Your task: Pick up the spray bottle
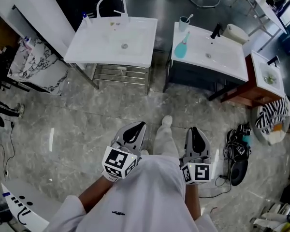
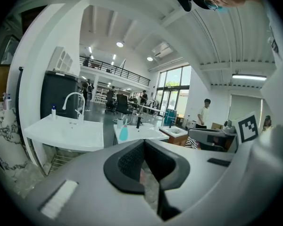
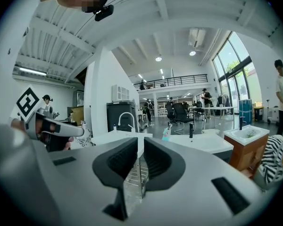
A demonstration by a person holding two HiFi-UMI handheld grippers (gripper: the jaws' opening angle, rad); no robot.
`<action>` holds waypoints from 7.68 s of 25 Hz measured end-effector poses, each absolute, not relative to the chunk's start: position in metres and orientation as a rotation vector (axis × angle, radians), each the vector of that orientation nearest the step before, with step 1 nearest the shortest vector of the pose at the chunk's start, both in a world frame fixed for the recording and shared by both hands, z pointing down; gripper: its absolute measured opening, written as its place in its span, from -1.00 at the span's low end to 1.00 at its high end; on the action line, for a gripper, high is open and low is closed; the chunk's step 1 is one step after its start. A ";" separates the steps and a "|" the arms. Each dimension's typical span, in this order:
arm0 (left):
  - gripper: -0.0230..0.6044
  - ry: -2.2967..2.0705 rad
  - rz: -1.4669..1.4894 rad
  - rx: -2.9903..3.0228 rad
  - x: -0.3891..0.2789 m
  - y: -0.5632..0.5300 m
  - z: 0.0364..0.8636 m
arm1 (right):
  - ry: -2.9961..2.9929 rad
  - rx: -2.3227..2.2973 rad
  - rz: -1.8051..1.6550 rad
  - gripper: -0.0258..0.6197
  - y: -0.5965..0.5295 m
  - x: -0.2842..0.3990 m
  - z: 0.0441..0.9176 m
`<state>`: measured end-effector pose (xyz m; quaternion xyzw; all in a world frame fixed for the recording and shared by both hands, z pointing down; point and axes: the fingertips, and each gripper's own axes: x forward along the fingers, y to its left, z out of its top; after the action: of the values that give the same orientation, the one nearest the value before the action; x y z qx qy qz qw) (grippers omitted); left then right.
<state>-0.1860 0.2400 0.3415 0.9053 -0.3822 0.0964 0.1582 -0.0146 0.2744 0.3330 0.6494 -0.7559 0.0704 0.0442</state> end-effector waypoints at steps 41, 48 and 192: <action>-0.92 -1.065 0.461 2.604 -0.048 -0.027 0.347 | -2.420 1.839 0.240 -0.65 -0.012 0.097 0.340; -0.92 -1.029 0.466 2.636 -0.045 -0.037 0.351 | -2.404 1.855 0.244 -0.65 -0.017 0.092 0.339; 0.17 -1.094 0.387 2.786 -0.053 -0.068 0.309 | -2.221 2.010 0.164 -0.87 -0.027 0.115 0.305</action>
<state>-0.0532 -0.0677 0.3095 0.9214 -0.3616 0.1279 0.0618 0.1151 -0.0268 0.3049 0.6684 -0.7385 0.0545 0.0707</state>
